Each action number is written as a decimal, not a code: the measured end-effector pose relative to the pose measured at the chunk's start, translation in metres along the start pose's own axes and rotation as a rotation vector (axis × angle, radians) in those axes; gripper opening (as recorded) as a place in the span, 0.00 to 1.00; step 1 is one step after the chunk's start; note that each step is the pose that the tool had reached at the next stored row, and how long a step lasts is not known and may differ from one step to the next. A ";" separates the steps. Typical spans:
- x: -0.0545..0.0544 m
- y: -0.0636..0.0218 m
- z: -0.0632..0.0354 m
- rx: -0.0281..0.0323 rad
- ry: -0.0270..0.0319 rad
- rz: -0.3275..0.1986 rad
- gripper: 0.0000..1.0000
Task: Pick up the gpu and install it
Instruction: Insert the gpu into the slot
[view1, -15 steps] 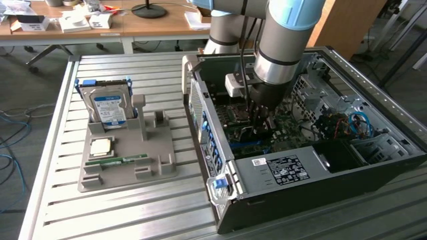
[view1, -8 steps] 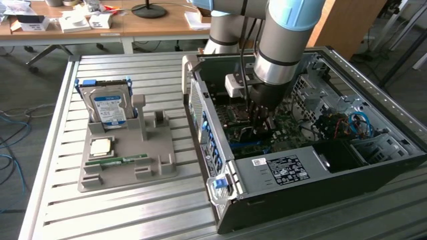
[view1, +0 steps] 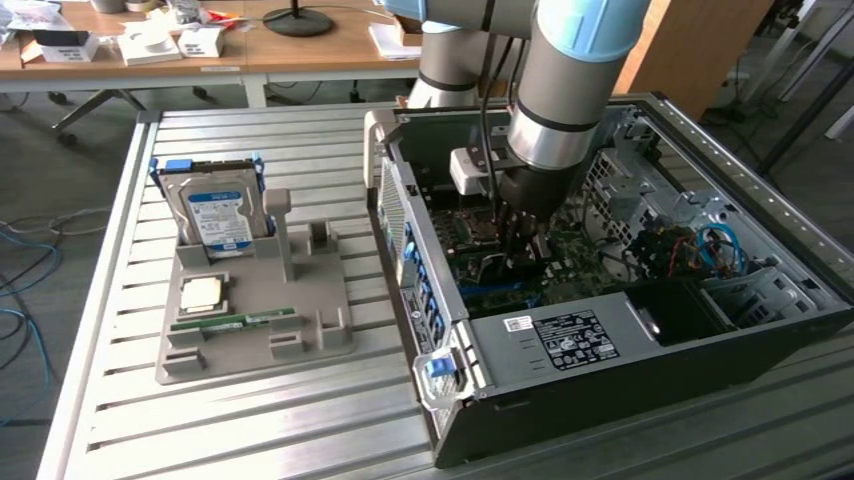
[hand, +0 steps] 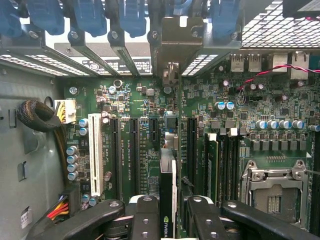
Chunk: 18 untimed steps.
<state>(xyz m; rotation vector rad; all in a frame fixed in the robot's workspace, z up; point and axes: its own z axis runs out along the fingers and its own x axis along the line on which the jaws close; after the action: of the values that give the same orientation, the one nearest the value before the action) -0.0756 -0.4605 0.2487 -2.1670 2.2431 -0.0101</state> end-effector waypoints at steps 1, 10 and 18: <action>0.000 0.0000 0.0000 0.0000 0.0001 0.000 0.26; 0.000 0.0001 0.0009 0.0011 -0.0012 0.000 0.26; 0.000 0.0001 0.0009 0.0011 -0.0012 0.000 0.26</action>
<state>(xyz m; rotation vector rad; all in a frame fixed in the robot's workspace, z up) -0.0757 -0.4605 0.2477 -2.1658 2.2419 -0.0100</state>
